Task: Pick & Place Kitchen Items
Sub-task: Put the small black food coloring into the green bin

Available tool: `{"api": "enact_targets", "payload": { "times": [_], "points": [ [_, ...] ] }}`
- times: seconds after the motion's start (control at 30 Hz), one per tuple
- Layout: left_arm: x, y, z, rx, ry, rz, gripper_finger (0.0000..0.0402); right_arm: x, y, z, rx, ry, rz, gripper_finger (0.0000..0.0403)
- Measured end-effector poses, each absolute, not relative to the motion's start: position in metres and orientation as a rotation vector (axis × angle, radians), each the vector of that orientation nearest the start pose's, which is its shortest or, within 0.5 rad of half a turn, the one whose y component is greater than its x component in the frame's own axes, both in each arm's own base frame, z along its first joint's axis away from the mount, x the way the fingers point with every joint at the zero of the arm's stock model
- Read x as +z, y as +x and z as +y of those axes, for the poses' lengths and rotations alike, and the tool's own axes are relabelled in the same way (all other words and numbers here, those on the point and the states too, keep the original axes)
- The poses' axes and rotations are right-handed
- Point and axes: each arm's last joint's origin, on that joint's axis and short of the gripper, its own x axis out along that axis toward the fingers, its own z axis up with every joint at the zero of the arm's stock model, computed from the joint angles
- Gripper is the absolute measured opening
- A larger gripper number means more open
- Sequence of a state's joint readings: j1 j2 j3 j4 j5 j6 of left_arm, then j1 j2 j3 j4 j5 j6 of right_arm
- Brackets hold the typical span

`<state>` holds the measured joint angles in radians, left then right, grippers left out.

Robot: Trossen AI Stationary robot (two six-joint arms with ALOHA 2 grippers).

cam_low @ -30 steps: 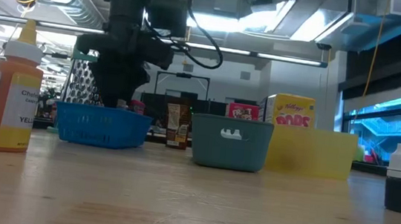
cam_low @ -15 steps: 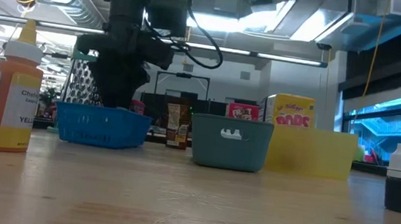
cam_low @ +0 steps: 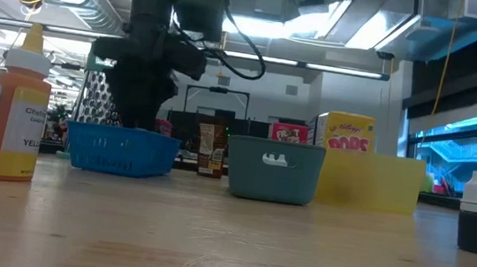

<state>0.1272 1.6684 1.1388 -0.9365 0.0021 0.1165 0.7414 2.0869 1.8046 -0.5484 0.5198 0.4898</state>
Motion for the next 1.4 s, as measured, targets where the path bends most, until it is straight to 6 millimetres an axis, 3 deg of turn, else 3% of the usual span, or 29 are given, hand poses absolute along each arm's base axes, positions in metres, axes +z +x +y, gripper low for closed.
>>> {"api": "enact_targets", "payload": {
  "times": [0.27, 0.57, 0.8, 1.03, 1.17, 1.4],
  "points": [
    [0.228, 0.298, 0.026, 0.023, 0.03, 1.499, 0.0267, 0.254, 0.353, 0.303, 0.039, -0.022, 0.695, 0.0151],
    [0.285, 0.295, -0.005, 0.098, 0.11, 1.377, 0.0265, 0.254, 0.352, 0.303, 0.037, -0.025, 0.7, 0.0151],
    [0.322, 0.258, -0.046, 0.137, 0.157, 1.265, 0.0265, 0.252, 0.351, 0.302, 0.032, -0.038, 0.715, 0.0151],
    [0.354, 0.213, -0.085, 0.205, 0.228, 1.028, 0.0265, 0.25, 0.35, 0.299, 0.019, -0.066, 0.743, 0.0151],
    [0.359, 0.191, -0.099, 0.204, 0.235, 0.928, 0.0265, 0.25, 0.352, 0.297, 0.012, -0.062, 0.748, 0.0151],
    [0.342, 0.172, -0.106, 0.243, 0.271, 0.885, 0.0265, 0.25, 0.352, 0.297, 0.016, -0.063, 0.746, 0.0151]
  ]
}}
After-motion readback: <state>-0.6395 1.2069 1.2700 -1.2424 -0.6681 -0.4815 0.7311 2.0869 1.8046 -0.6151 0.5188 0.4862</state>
